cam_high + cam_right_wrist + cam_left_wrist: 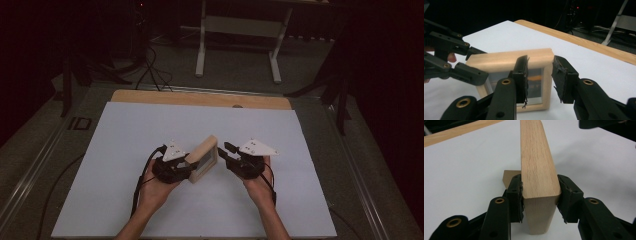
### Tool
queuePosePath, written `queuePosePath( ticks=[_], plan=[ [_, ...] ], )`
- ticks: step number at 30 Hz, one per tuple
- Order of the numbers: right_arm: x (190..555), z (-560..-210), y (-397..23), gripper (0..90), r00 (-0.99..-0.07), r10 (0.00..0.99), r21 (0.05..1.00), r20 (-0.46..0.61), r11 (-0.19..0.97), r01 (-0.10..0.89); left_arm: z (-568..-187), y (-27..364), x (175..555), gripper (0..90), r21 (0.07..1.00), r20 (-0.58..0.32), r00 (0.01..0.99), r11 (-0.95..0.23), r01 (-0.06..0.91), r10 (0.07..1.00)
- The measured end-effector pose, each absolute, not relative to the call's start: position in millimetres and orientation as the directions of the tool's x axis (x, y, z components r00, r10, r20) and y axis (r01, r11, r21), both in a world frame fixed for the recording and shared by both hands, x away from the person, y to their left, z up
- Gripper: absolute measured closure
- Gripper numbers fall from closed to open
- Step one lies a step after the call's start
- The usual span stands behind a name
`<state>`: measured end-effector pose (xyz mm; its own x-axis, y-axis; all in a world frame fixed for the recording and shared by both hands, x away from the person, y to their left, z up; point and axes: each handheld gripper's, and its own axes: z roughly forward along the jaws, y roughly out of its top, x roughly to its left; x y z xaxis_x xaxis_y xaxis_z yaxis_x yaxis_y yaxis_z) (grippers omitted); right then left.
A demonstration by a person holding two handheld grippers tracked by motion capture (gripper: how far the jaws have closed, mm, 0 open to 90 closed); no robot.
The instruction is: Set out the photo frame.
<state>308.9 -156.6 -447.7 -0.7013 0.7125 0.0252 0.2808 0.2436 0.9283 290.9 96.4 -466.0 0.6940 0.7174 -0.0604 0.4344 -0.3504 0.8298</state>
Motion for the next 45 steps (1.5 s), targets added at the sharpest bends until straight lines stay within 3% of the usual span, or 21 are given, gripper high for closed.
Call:
queuePosePath(
  ticks=[11,23,45],
  plan=[
    [317.3,-442.1,-155.7,72.3,-0.685,0.729,0.933,0.008,0.242,0.268,-466.4,95.2,288.9,59.6,0.833,-0.034,0.718,-0.377,0.404,0.696],
    [330.8,-438.3,-148.3,89.5,-0.680,0.733,0.930,0.002,0.249,0.271,-466.5,94.2,287.8,59.6,0.833,-0.016,0.725,-0.392,0.390,0.689],
    [358.8,-444.4,-123.7,89.9,-0.677,0.736,0.905,0.008,0.283,0.318,-466.0,92.0,285.7,59.4,0.828,0.021,0.731,-0.422,0.370,0.682]
  ],
)
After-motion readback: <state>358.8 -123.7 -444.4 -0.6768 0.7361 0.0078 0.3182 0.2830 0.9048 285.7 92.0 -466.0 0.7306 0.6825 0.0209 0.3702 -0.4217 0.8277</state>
